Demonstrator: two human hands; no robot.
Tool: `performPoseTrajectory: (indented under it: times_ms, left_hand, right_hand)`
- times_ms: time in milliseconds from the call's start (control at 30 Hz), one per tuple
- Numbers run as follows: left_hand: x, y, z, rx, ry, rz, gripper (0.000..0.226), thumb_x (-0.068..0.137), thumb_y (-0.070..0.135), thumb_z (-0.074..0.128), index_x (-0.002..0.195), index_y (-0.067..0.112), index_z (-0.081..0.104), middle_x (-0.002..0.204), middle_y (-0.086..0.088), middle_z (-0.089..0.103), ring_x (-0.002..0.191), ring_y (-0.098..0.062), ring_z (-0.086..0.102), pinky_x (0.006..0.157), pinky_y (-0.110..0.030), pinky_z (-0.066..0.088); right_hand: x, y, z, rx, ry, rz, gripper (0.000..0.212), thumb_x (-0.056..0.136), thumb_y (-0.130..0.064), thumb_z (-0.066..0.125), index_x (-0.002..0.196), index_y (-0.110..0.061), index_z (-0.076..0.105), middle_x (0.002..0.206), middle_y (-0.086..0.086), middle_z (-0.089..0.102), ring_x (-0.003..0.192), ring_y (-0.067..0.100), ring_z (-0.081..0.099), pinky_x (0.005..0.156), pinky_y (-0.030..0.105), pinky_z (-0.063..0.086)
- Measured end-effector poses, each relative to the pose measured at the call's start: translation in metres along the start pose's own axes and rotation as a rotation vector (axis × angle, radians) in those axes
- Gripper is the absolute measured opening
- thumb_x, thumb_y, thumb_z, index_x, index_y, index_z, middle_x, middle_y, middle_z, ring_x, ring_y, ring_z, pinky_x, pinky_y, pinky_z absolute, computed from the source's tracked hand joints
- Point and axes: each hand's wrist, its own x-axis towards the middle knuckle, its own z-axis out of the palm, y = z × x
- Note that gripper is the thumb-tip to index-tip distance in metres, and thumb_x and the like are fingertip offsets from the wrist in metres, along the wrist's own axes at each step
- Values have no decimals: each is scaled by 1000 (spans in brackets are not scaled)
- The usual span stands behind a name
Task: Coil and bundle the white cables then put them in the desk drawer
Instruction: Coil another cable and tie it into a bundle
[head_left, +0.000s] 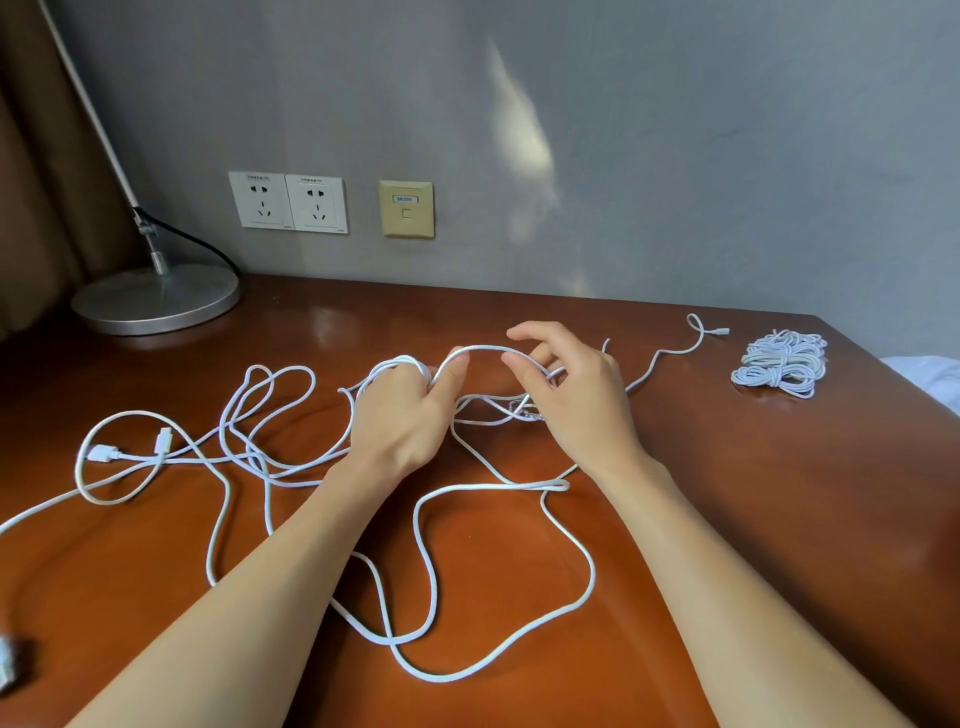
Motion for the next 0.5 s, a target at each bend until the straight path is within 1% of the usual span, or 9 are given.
performPoseTrajectory:
  times_ms: [67, 100, 167, 200, 233, 300, 367, 433, 500]
  left_hand:
    - [3, -5, 0, -95, -4, -31, 66, 103, 63, 35, 52, 20, 29, 49, 4, 31, 48, -16, 30, 54, -36, 32]
    - [5, -8, 0, -176, -19, -43, 64, 101, 63, 34, 51, 24, 28, 49, 5, 29, 49, -16, 27, 54, -37, 29]
    - [7, -8, 0, -323, -88, -74, 59, 100, 56, 32, 48, 27, 24, 50, 8, 24, 51, -15, 21, 55, -36, 23]
    - [8, -6, 1, -370, -120, -88, 58, 102, 49, 31, 49, 27, 23, 50, 9, 23, 52, -14, 19, 54, -35, 21]
    - [7, -4, 2, -414, -150, -101, 57, 106, 43, 29, 51, 27, 22, 50, 9, 22, 51, -13, 18, 53, -32, 21]
    - [5, 2, 2, -547, -198, -112, 56, 109, 34, 27, 55, 18, 24, 49, 9, 23, 48, -8, 18, 50, -23, 21]
    - [4, 4, 0, -689, -251, -102, 51, 101, 39, 31, 55, 17, 26, 48, 6, 25, 47, -8, 18, 47, -19, 20]
    - [4, 2, -2, -788, -333, -91, 46, 90, 42, 32, 52, 17, 27, 48, 3, 25, 48, -11, 18, 47, -23, 17]
    - [5, -1, -2, -880, -432, -93, 43, 87, 41, 32, 52, 17, 29, 49, 0, 24, 50, -15, 16, 50, -30, 13]
  right_hand:
    - [0, 3, 0, 9, -41, 24, 20, 100, -32, 66, 120, -29, 70, 93, -11, 72, 85, 8, 68, 70, 24, 58]
    - [0, 4, 0, 15, -63, 40, 18, 101, -30, 65, 118, -29, 71, 95, -12, 73, 87, 6, 67, 70, 20, 56]
    - [-1, 6, 0, 25, -116, 78, 18, 102, -30, 64, 118, -29, 72, 98, -13, 72, 89, 3, 67, 70, 14, 53]
    - [-1, 6, 1, 29, -141, 94, 18, 101, -32, 64, 118, -29, 72, 98, -14, 72, 89, 2, 67, 70, 13, 52]
    - [-1, 7, 1, 33, -159, 107, 19, 101, -35, 64, 117, -30, 72, 98, -15, 72, 89, 1, 67, 71, 13, 53]
    - [-1, 7, 2, 40, -183, 126, 20, 99, -41, 65, 114, -31, 73, 95, -17, 72, 89, 0, 67, 71, 15, 54]
    - [0, 8, 2, 41, -194, 139, 23, 97, -45, 67, 112, -29, 74, 93, -16, 72, 87, 1, 67, 71, 17, 54]
    - [0, 10, 1, 38, -185, 156, 26, 95, -48, 68, 110, -28, 75, 93, -15, 73, 87, 2, 68, 71, 19, 55]
    - [0, 11, 1, 32, -160, 180, 27, 95, -51, 67, 106, -27, 76, 92, -15, 73, 87, 3, 67, 70, 17, 52]
